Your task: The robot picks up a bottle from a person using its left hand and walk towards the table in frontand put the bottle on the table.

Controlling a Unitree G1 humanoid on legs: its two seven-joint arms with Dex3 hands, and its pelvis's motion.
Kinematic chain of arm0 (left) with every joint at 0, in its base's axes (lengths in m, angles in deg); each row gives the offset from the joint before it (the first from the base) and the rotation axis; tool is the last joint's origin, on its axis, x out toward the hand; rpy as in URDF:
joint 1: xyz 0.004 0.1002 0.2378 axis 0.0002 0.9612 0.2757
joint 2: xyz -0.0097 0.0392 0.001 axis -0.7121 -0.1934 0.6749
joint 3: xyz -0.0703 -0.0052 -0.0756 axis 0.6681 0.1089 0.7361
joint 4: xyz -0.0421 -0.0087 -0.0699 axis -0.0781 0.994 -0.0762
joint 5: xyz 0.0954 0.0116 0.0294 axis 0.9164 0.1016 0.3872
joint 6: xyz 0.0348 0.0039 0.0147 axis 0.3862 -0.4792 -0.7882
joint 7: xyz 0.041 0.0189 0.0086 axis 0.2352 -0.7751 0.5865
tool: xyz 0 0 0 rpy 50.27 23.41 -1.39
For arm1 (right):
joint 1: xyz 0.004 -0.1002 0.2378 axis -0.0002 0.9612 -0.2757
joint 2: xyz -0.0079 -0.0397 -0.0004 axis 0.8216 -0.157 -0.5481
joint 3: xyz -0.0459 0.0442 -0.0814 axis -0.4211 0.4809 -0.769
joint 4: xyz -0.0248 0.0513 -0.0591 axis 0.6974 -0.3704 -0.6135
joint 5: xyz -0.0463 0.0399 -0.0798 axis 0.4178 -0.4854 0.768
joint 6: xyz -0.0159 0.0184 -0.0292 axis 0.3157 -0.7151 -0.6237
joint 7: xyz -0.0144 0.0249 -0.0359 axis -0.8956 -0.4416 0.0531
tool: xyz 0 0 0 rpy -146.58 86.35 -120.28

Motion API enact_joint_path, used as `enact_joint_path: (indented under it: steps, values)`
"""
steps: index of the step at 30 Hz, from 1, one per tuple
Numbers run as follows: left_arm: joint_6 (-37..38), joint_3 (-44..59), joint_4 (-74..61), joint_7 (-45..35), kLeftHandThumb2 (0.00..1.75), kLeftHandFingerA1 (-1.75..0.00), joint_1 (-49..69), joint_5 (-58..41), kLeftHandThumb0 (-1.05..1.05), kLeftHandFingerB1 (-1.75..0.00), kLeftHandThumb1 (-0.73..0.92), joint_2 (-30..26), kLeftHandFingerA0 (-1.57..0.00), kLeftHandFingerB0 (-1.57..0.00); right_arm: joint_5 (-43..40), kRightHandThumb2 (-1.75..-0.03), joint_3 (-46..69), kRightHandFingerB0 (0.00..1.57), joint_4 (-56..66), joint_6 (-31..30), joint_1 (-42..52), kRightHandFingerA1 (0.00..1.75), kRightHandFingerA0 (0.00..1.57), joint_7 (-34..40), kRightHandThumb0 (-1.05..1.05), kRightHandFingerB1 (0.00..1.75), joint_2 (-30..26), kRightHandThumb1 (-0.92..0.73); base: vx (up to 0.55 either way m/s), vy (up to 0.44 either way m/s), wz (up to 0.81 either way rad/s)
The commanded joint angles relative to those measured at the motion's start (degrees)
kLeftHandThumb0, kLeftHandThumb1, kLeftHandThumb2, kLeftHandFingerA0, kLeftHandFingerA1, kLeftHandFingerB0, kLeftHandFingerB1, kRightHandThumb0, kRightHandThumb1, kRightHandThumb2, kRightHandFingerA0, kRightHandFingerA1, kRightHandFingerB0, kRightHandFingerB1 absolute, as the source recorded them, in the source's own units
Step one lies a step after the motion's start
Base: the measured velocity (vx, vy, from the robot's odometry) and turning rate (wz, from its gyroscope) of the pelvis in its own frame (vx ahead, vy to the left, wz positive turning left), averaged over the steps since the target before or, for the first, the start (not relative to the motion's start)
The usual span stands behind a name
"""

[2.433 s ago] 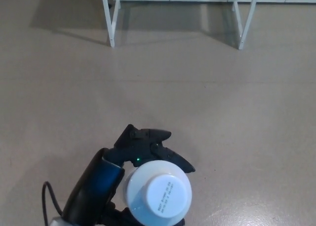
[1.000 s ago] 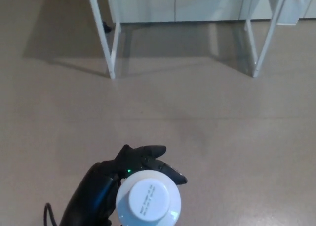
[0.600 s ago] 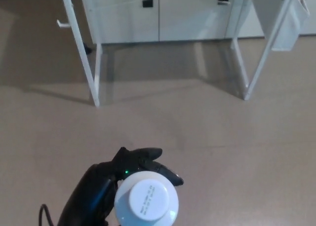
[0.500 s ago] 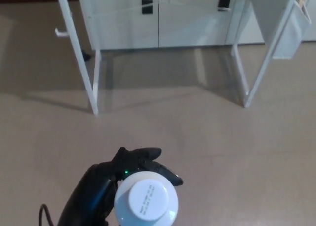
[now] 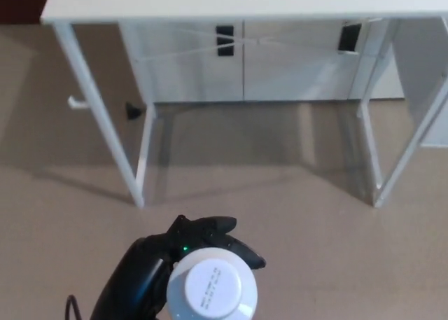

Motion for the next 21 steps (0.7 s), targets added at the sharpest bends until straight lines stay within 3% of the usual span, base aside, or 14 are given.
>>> enact_joint_path:
  steps: [1, 8, 9, 12, 13, 14, 21]
  values:
    - [1.3, 0.0, 0.8, -0.2, 1.04, -0.98, -0.6, -0.7, -0.33, -0.86, 0.26, -0.2, -1.57, -1.33, -0.4, -0.65, 0.4, 0.39, -0.1, -0.3, 1.0, 0.4, 0.45, -0.4, -0.63, 0.35, -0.1, -0.82, 0.48, 0.183, -0.36]
    - [0.0, -0.4, -0.1, -0.3, 1.04, -0.97, 0.8, -1.6, -0.31, -0.85, 0.25, -0.8, -1.56, -1.34, 0.3, -0.65, -0.3, 0.39, -0.3, 0.0, 1.8, 0.41, 0.44, 0.0, -0.64, 0.36, -0.1, -0.82, 0.5, 0.224, -0.5]
    - [0.3, -0.4, -0.1, -0.2, 1.02, -0.97, 0.8, -1.2, -0.32, -0.86, 0.27, -0.9, -1.57, -1.34, 0.2, -1.04, -0.2, 0.25, -0.3, 0.2, 1.9, 0.57, 0.39, 0.0, -0.63, 0.48, 0.0, -0.65, 0.43, 0.204, -0.08]
    - [0.4, -0.7, -0.1, 0.0, 0.94, -0.97, 0.6, -0.4, -0.36, -0.87, 0.33, -1.0, -1.57, -1.35, 0.3, -1.05, -0.2, 0.23, -0.4, 0.2, 1.9, 0.58, 0.39, 0.1, -0.61, 0.48, 0.0, -0.64, 0.42, 0.18, 0.09]
    - [0.4, -0.7, -0.1, 0.1, 0.94, -0.97, 0.6, -0.3, -0.36, -0.87, 0.33, -1.1, -1.57, -1.35, 0.3, -1.05, -0.2, 0.23, -0.4, 0.2, 1.9, 0.58, 0.39, 0.1, -0.61, 0.48, 0.0, -0.64, 0.3, -0.001, 0.08]
    - [0.4, -0.9, -0.1, 0.0, 0.95, -0.98, 0.8, -0.7, -0.35, -0.88, 0.34, -0.9, -1.57, -1.34, 0.3, -0.65, -0.1, 0.39, -0.4, 0.5, 2.1, 0.42, 0.45, 0.1, -0.65, 0.36, -0.1, -0.82, 0.29, -0.007, 0.07]
    - [-0.1, -0.9, -0.8, 0.2, 0.98, -1.0, 1.2, -0.4, -0.37, -0.9, 0.33, -1.3, -1.57, -1.34, 0.6, -0.65, -0.3, 0.38, -0.4, 0.5, 2.4, 0.41, 0.44, 0.5, -0.64, 0.36, 0.0, -0.82, 0.3, -0.203, 0.16]
